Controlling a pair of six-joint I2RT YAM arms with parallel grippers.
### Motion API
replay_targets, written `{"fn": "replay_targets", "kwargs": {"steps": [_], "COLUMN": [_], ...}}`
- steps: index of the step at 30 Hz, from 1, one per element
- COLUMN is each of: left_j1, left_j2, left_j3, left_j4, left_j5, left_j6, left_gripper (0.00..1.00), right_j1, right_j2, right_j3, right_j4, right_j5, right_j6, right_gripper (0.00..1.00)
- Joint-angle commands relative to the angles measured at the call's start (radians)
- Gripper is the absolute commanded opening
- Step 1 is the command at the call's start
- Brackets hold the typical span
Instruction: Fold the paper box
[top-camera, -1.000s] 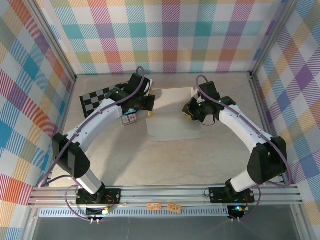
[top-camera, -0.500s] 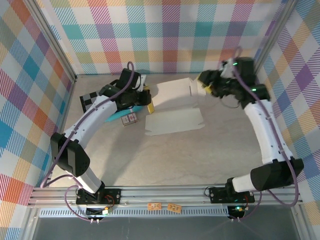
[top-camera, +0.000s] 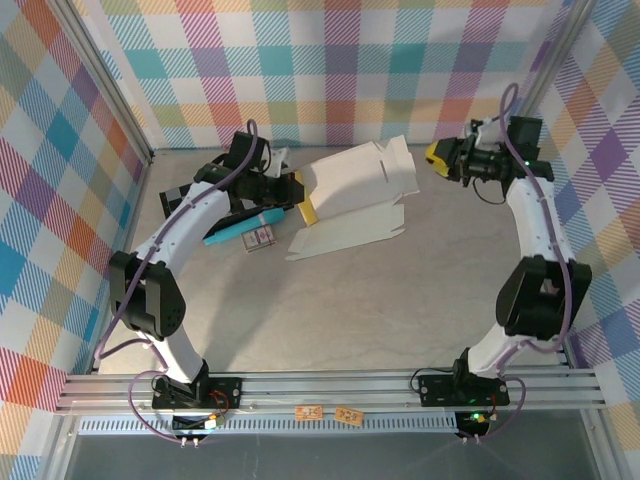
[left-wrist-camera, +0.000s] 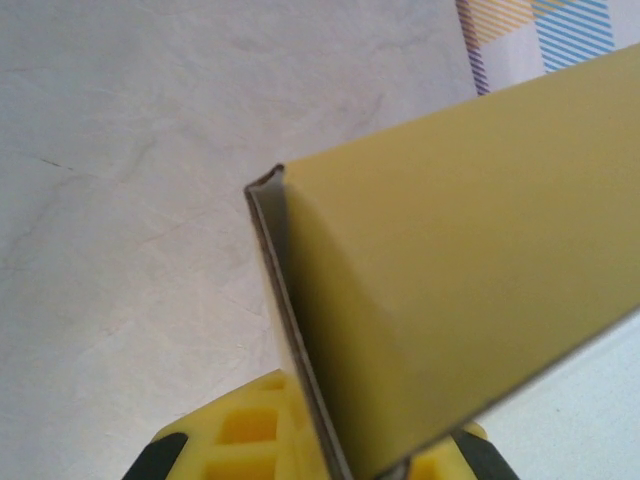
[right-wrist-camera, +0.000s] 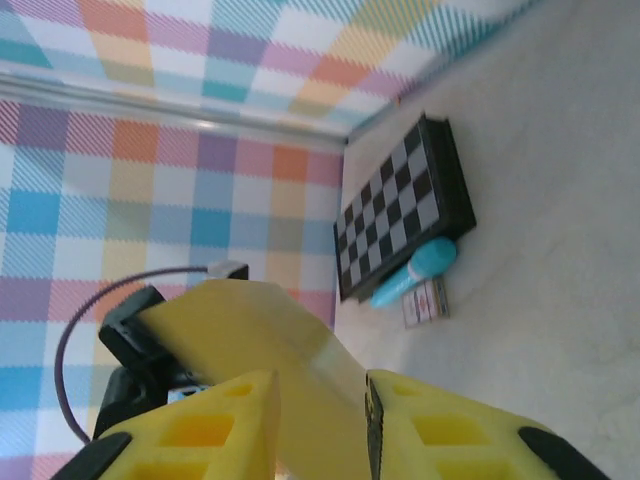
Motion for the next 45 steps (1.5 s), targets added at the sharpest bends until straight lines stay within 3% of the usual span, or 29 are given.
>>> {"fn": "replay_targets", "kwargs": {"steps": [1,33,45], "left_j1": [0.013,0.012,0.007], "left_j2": [0.008,0.03,0.007], "left_j3": [0.029,0.065,0.066], "left_j4": [0.032,-0.002,-0.005], "left_j5": [0.084,0.055,0.06], "left_j6": [0.003,0.005,0.005], "left_gripper": [0.0,0.0,0.0], "right_j1": [0.043,0.154,0.23], "right_j2": [-0.022,-0.139,-0.109], "right_j3": [0.053,0.016,0.077], "right_j4": [0.0,-0.047,-0.191], "right_j5": [-0.152,-0.096,0.065], "right_j6": [-0.099,-0.171,-0.292], "right_gripper": [0.26,0.34,0.38]}}
